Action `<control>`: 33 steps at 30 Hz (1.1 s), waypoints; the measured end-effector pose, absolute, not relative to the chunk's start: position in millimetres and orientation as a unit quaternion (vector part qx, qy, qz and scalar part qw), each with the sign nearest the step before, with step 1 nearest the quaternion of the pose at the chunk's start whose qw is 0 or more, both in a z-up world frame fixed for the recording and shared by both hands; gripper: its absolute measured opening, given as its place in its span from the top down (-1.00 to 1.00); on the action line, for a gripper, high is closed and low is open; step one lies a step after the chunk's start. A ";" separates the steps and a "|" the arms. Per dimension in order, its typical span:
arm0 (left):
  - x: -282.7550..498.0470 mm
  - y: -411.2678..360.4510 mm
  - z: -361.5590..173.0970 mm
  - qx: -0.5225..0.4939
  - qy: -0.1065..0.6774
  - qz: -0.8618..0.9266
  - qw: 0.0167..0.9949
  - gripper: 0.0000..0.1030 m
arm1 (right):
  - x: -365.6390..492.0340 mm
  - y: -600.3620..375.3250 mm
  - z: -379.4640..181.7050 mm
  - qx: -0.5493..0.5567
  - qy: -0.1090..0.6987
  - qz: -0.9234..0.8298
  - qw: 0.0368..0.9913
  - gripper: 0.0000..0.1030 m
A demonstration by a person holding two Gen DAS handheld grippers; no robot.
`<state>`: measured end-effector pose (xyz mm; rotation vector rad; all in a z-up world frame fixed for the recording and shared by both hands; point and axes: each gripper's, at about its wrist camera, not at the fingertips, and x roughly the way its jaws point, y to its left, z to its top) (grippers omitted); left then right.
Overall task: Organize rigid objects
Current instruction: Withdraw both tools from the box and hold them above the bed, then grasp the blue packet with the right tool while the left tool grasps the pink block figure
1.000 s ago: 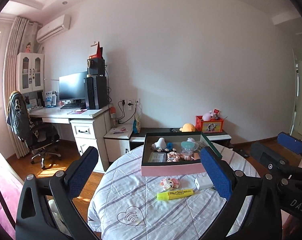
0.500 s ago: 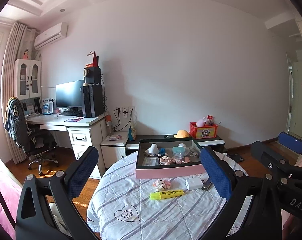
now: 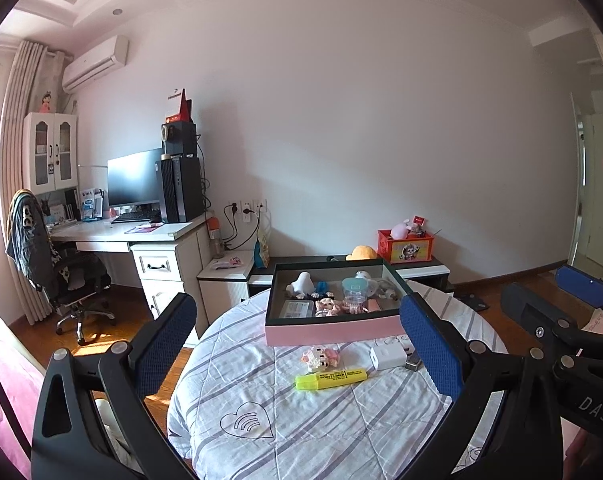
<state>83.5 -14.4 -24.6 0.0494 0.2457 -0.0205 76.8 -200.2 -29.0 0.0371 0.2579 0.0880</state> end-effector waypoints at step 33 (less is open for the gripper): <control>296.0 -11.5 -196.6 -0.024 0.430 -0.031 0.902 -1.00 | 252.6 -245.7 -191.7 0.083 0.356 0.026 0.930 -0.65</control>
